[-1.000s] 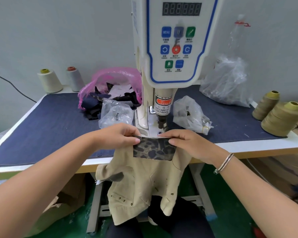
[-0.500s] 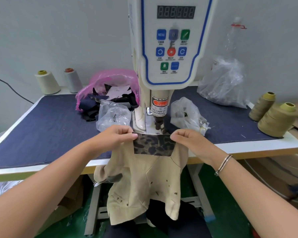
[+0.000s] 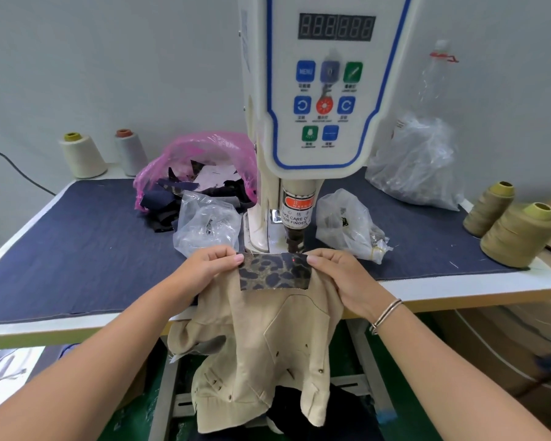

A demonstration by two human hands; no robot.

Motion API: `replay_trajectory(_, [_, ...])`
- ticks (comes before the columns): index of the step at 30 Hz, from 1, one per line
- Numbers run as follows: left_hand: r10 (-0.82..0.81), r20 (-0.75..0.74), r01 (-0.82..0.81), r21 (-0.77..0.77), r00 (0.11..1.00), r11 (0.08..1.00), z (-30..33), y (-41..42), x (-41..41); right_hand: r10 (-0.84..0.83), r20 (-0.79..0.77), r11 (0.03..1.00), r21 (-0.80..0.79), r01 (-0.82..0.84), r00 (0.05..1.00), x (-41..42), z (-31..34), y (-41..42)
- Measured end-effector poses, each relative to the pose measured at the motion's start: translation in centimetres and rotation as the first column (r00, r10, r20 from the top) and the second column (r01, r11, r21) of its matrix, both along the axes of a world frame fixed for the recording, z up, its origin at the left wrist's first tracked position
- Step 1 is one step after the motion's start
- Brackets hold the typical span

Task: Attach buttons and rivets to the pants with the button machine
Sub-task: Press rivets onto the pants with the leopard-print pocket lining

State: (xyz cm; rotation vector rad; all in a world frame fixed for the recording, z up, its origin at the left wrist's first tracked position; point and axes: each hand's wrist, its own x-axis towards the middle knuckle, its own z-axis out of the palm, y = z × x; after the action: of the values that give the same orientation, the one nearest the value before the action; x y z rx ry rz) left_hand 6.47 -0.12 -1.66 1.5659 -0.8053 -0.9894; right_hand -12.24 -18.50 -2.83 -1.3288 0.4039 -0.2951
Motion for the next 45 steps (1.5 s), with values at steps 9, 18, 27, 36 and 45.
replay_trajectory(9, [0.040, -0.117, -0.045, -0.044, 0.992, 0.998, -0.8, -0.2, -0.1, -0.101, 0.151, 0.994, 0.066, 0.092, 0.983, 0.1, -1.2, 0.4])
replay_trajectory(18, [0.088, -0.132, -0.096, -0.062, 0.987, 0.993, -1.0, -0.3, -0.1, -0.148, 0.139, 0.987, -0.037, 0.155, 0.979, 0.6, -1.6, 0.8])
replay_trajectory(27, [0.087, -0.119, -0.097, -0.085, 0.989, 0.992, -1.3, -0.3, 0.1, -0.215, 0.100, 0.959, -0.167, 0.229, 0.972, 0.9, -1.7, 1.2])
replay_trajectory(36, [0.059, -0.051, -0.066, -0.129, 0.997, 0.990, -1.9, -0.1, -0.2, -0.151, 0.144, 0.976, -0.136, 0.171, 0.978, -0.2, -1.5, 1.5])
replay_trajectory(45, [0.016, 0.096, -0.005, -0.111, 0.995, 0.994, -1.8, 0.1, -0.4, -0.271, 0.107, 0.813, -0.507, 0.287, 0.957, -2.9, 0.7, 0.5])
